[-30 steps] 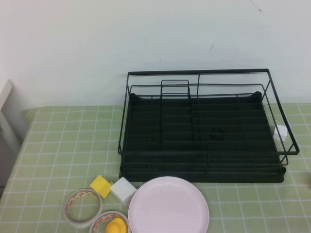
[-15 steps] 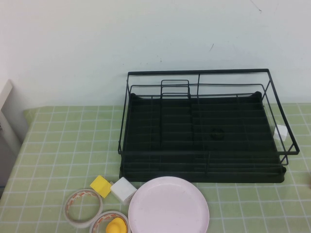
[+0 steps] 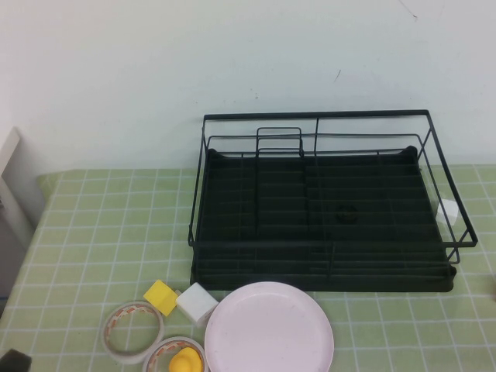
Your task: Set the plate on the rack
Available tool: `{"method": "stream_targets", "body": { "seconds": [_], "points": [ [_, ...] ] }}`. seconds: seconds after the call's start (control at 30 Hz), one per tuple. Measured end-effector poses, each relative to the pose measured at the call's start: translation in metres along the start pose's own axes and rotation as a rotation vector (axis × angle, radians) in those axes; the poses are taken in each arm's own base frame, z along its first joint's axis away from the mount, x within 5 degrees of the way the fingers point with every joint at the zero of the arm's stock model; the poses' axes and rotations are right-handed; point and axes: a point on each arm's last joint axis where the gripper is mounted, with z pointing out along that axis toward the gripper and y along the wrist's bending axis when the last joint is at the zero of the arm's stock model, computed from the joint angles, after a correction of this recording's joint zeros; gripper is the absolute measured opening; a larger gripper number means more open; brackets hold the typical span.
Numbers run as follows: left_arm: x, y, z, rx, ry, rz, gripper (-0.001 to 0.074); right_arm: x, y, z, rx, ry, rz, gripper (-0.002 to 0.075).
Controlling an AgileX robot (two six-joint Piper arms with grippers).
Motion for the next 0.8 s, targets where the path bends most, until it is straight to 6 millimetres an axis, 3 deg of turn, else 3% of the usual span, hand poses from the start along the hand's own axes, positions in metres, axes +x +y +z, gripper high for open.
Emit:
{"method": "stream_targets", "body": {
  "seconds": [0.33, 0.53, 0.6, 0.73, 0.8],
  "points": [
    [-0.005, -0.007, 0.000, 0.083, -0.044, -0.270, -0.0002, 0.000, 0.001, 0.000, -0.006, 0.000, 0.013, -0.0002],
    [-0.007, -0.009, -0.001, 0.110, -0.061, -0.347, -0.0002, -0.003, 0.011, 0.000, -0.125, -0.025, 0.371, -0.0002],
    [-0.011, -0.021, -0.004, 0.138, -0.075, -0.182, -0.0002, -0.005, 0.015, -0.001, -0.172, -0.024, 0.501, -0.0002],
    [-0.032, -0.082, -0.025, 0.263, -0.154, 0.337, -0.0002, -0.008, 0.017, -0.001, -0.211, -0.046, 0.610, -0.0002],
    [-0.041, -0.112, -0.028, 0.281, -0.146, 0.508, -0.0002, -0.012, 0.016, -0.002, -0.208, -0.083, 0.625, -0.0002]
  ]
}}
